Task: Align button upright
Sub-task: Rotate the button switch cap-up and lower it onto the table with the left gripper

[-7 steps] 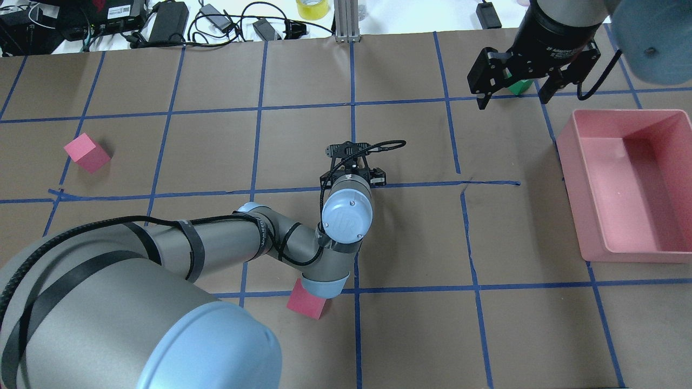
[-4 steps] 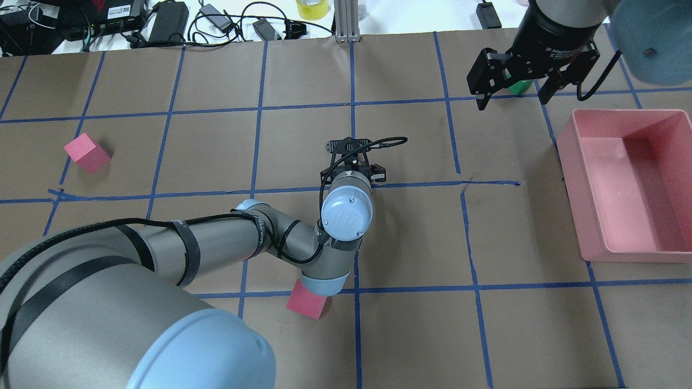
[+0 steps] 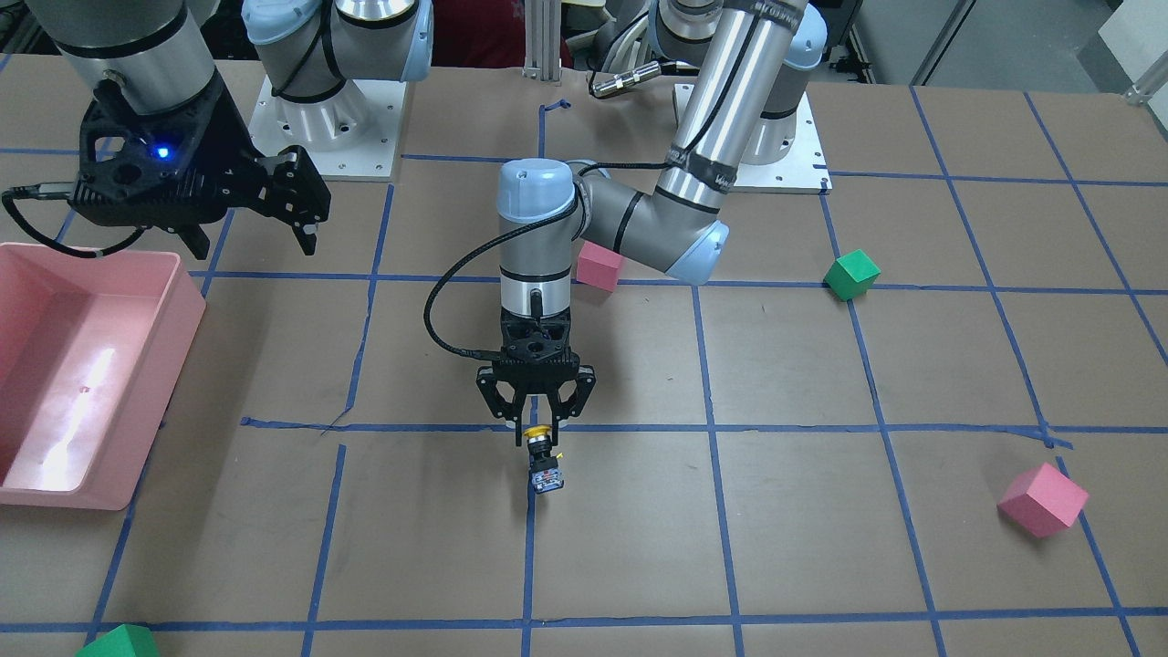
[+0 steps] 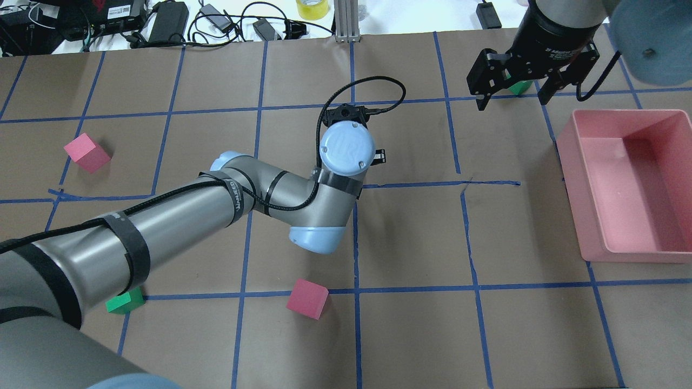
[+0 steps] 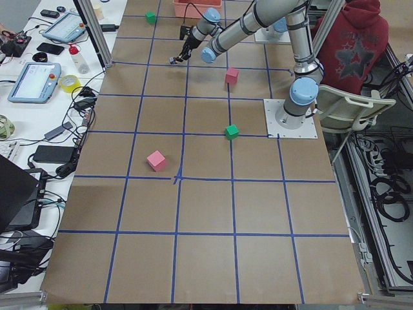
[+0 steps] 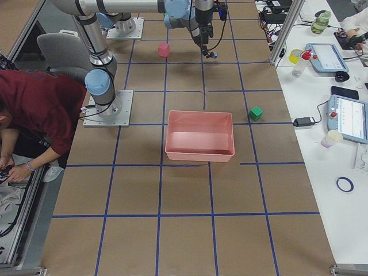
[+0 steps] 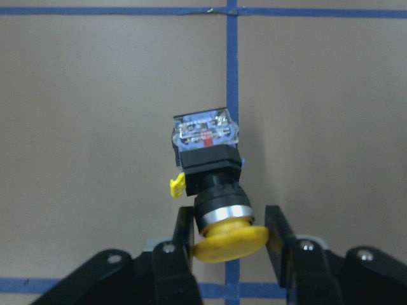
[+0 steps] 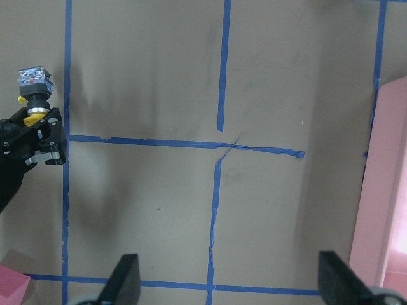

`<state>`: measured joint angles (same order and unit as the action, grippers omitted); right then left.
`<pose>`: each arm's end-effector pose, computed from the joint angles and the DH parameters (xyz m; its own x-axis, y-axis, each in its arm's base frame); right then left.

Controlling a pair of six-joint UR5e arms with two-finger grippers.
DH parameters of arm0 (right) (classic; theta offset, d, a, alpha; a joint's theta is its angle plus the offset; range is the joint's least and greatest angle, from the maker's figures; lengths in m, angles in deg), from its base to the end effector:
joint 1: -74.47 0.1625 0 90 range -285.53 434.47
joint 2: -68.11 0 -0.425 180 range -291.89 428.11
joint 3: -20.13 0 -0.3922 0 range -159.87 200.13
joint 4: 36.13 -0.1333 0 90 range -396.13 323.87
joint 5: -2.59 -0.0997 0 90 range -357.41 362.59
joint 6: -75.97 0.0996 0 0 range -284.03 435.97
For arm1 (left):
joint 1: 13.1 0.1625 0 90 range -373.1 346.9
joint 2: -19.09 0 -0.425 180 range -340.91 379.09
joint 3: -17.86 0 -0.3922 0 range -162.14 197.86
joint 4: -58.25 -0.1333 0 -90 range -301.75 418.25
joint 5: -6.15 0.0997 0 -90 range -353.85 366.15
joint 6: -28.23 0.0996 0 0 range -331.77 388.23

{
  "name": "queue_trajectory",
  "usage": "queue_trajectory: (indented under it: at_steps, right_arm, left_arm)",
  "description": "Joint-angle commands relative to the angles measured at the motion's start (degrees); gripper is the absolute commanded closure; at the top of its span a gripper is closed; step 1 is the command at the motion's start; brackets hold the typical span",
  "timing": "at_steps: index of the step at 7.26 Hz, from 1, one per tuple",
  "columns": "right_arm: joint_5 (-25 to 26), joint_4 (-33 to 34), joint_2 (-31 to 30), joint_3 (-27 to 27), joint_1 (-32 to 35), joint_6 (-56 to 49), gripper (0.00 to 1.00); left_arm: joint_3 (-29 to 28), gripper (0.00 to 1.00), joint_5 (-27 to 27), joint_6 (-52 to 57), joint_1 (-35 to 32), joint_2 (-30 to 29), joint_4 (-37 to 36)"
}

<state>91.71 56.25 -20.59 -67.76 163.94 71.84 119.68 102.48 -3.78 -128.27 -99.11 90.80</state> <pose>0.1301 -0.5081 0.4990 -0.9979 -0.0635 -0.0113 -0.0628 0.9964 -0.0566 -0.3769 -0.5145 0.2203 -0.9898 -0.1246 0.0696 -0.1402 0.9404 -0.3098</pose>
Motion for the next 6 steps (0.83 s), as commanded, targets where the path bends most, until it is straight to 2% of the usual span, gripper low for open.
queue_trajectory:
  at_steps: [1, 3, 4, 5, 6]
  right_arm:
    - [0.09, 0.00, 0.02, -0.09, 0.00, 0.00, 0.00]
    - [0.18, 0.00, 0.02, -0.17, 0.00, -0.09, 0.00]
    - [0.18, 0.00, 0.02, -0.18, 0.00, -0.26, 0.00]
    - [0.18, 0.00, 0.02, -0.18, -0.09, -0.26, 0.00]
    - [0.18, 0.00, 0.02, -0.18, 0.00, -0.26, 0.00]
  left_arm:
    - [-8.35, 1.00, -13.05, -8.83, 3.54, 0.69, 23.27]
    - [-11.28, 1.00, -21.40, -11.03, 8.37, 0.34, 31.31]
    - [-11.46, 1.00, -25.97, -16.79, 8.48, -0.79, 32.65]
    - [-12.60, 1.00, -32.02, -18.07, 9.70, -2.11, 32.75]
    - [-13.22, 1.00, -33.47, -17.64, 10.40, -3.95, 32.84]
